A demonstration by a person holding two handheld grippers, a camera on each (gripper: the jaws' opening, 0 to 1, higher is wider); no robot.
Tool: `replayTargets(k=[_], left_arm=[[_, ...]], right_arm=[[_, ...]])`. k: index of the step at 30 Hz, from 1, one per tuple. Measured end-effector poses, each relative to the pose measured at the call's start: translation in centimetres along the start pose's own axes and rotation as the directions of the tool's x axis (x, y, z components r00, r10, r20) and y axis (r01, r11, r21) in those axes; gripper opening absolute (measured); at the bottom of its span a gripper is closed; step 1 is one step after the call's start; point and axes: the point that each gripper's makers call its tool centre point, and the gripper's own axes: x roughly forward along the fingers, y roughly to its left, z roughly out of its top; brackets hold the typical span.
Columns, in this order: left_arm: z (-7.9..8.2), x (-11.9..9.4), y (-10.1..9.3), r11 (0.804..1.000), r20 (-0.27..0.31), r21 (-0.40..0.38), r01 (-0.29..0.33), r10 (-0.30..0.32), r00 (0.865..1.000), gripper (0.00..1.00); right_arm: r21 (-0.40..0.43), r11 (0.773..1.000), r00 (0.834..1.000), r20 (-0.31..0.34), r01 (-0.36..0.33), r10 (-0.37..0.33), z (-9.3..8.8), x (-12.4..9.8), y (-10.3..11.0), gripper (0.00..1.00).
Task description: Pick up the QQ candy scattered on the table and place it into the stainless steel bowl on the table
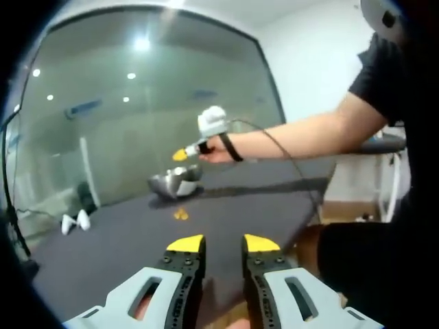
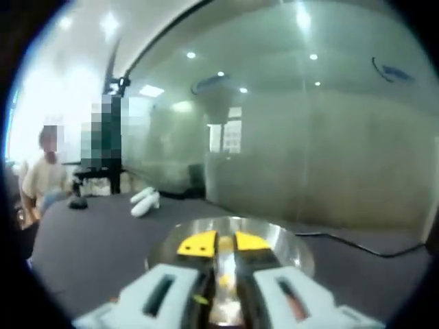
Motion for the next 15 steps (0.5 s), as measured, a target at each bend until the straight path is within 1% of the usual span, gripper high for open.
replayTargets(k=[2, 6, 10, 12, 15], left_arm=[[0.0, 0.0, 0.1, 1.0, 0.001, -0.001, -0.004, 0.004, 1.0, 0.23], [0.2, -0.1, 0.1, 1.0, 0.003, 0.002, -0.006, 0.006, 1.0, 0.23], [0.0, 0.0, -0.1, 1.0, -0.004, 0.001, -0.004, 0.004, 1.0, 0.23], [-0.1, 0.2, -0.3, 1.0, -0.008, 0.002, 0.002, -0.002, 1.0, 0.23], [-0.1, 0.3, -0.5, 1.0, -0.01, 0.007, 0.009, -0.008, 1.0, 0.23]], right_arm=[[0.018, 1.0, 1.0, -0.006, 0.004, -0.004, -0.2, 0.0, -0.3, 0.09], [0.029, 1.0, 1.0, -0.026, 0.002, -0.001, -0.3, -0.3, -0.5, 0.11], [0.04, 0.999, 1.0, 0.001, -0.015, 0.014, 0.3, -0.7, -0.4, 0.17], [0.049, 0.998, 0.999, 0.017, -0.029, 0.029, 0.5, -0.8, -0.4, 0.16], [0.037, 0.998, 0.999, 0.008, -0.045, 0.045, 0.5, -1.1, 0.1, 0.16]])
